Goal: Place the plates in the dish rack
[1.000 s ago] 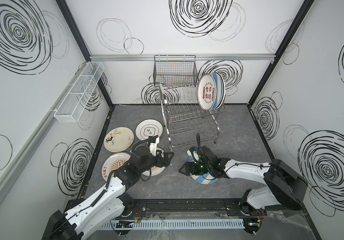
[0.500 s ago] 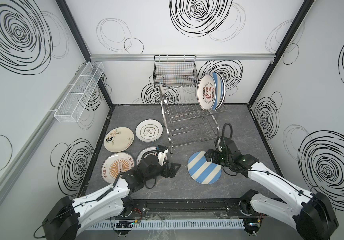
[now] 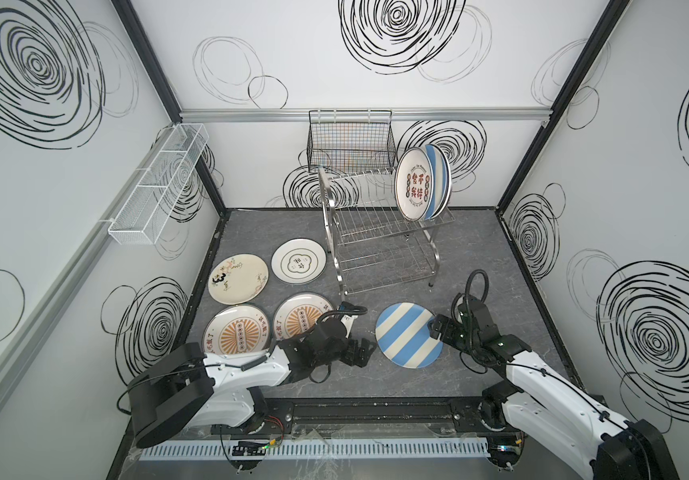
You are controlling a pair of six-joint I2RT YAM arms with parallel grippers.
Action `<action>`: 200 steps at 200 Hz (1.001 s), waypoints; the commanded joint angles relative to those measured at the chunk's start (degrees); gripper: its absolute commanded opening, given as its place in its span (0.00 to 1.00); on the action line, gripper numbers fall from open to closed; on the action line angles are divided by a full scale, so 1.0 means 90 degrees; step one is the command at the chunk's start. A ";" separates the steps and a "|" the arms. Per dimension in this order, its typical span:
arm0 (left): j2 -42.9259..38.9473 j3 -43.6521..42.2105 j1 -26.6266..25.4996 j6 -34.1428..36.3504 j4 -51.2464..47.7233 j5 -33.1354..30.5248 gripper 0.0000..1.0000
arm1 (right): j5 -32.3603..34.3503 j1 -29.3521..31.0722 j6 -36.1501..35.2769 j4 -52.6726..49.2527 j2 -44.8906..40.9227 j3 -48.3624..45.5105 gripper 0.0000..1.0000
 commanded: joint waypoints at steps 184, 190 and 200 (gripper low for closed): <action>0.2522 0.1428 -0.0027 0.0036 0.1185 0.0663 0.96 | -0.1713 -0.0454 -0.0077 0.1125 0.0410 -0.0892 0.82; 0.2548 0.1428 -0.0027 0.0037 0.1210 0.0706 0.96 | -0.1796 -0.0479 -0.0075 0.1132 0.0401 -0.0898 0.80; 0.2581 0.1438 -0.0027 0.0048 0.1216 0.0761 0.96 | -0.1959 -0.0542 -0.0078 0.1127 0.0364 -0.0901 0.76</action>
